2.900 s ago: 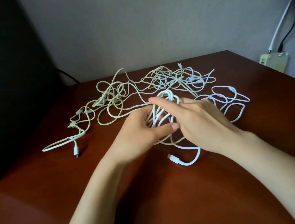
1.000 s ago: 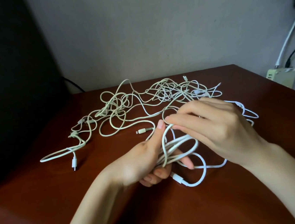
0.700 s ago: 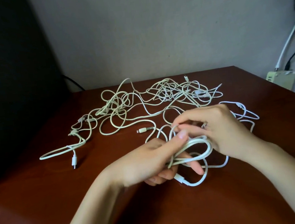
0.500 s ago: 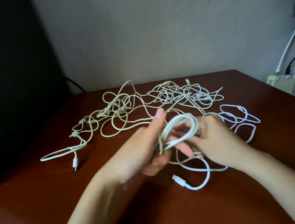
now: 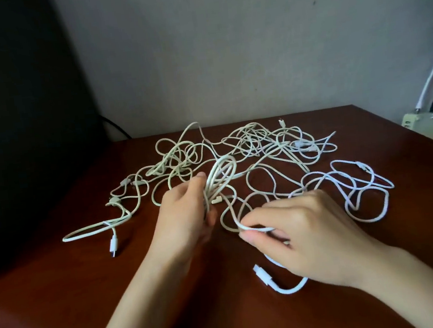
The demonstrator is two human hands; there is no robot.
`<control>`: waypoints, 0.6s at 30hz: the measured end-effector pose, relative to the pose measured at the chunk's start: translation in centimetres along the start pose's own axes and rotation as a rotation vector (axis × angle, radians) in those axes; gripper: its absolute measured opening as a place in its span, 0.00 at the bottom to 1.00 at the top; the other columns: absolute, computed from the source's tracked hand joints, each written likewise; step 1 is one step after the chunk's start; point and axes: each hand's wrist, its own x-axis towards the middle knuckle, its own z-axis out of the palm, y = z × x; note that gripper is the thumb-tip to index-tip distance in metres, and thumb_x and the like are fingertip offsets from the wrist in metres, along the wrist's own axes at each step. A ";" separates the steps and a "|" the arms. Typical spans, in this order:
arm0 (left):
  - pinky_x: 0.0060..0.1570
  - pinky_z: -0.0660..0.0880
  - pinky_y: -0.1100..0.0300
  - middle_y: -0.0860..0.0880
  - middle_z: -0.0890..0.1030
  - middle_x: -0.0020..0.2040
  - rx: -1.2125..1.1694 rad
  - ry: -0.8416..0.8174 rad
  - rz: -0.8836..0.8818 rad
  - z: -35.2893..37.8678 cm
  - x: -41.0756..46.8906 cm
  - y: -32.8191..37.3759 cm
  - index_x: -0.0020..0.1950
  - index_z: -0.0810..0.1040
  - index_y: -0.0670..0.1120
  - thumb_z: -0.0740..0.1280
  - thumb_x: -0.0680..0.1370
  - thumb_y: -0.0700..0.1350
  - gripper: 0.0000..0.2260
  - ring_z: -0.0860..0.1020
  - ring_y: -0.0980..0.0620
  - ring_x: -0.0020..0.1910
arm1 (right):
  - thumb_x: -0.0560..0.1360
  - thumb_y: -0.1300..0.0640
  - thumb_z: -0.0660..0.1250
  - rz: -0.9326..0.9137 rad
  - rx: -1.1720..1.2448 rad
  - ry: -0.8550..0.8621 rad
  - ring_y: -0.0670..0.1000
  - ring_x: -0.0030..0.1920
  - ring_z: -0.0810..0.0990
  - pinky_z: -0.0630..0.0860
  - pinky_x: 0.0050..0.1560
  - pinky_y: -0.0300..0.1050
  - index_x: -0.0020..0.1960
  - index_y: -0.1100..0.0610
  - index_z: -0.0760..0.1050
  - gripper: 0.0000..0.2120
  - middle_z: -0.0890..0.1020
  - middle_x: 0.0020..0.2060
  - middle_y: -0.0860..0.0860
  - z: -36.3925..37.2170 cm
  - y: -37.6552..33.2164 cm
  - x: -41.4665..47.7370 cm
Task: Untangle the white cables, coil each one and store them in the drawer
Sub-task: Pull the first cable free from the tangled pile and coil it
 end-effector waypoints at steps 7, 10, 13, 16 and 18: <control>0.19 0.58 0.67 0.49 0.67 0.21 0.110 0.049 0.163 0.6 -0.2 -0.6 0.33 0.69 0.38 0.58 0.81 0.55 0.25 0.61 0.56 0.18 | 0.77 0.51 0.65 -0.183 -0.030 0.003 0.47 0.28 0.61 0.62 0.26 0.39 0.42 0.54 0.82 0.11 0.69 0.27 0.46 -0.5 -0.8 0.2; 0.19 0.55 0.69 0.50 0.62 0.20 -0.145 -0.013 0.042 0.7 -0.2 -0.3 0.30 0.65 0.42 0.57 0.80 0.56 0.24 0.58 0.56 0.17 | 0.76 0.50 0.65 -0.172 -0.017 -0.004 0.46 0.29 0.63 0.66 0.27 0.39 0.44 0.53 0.83 0.10 0.70 0.28 0.44 -1.0 -0.6 0.3; 0.19 0.52 0.69 0.51 0.60 0.21 -0.337 -0.036 0.021 0.1 0.2 -0.2 0.36 0.69 0.40 0.55 0.81 0.57 0.22 0.55 0.57 0.16 | 0.74 0.49 0.64 -0.020 0.018 -0.022 0.40 0.30 0.62 0.68 0.31 0.35 0.47 0.50 0.82 0.10 0.71 0.31 0.39 -2.1 0.6 0.5; 0.18 0.51 0.70 0.52 0.60 0.21 -0.441 -0.055 0.000 -0.2 0.4 -0.1 0.37 0.72 0.42 0.55 0.82 0.56 0.21 0.55 0.58 0.16 | 0.75 0.50 0.62 0.134 -0.055 -0.061 0.41 0.33 0.70 0.73 0.35 0.38 0.47 0.47 0.80 0.08 0.80 0.36 0.40 -2.7 1.9 0.4; 0.17 0.52 0.70 0.52 0.60 0.21 -0.457 -0.068 -0.016 -0.2 0.4 -0.1 0.37 0.72 0.43 0.55 0.82 0.56 0.21 0.55 0.58 0.16 | 0.77 0.51 0.62 0.223 -0.085 -0.103 0.44 0.35 0.76 0.77 0.37 0.47 0.46 0.47 0.79 0.06 0.81 0.38 0.41 -2.8 2.8 0.3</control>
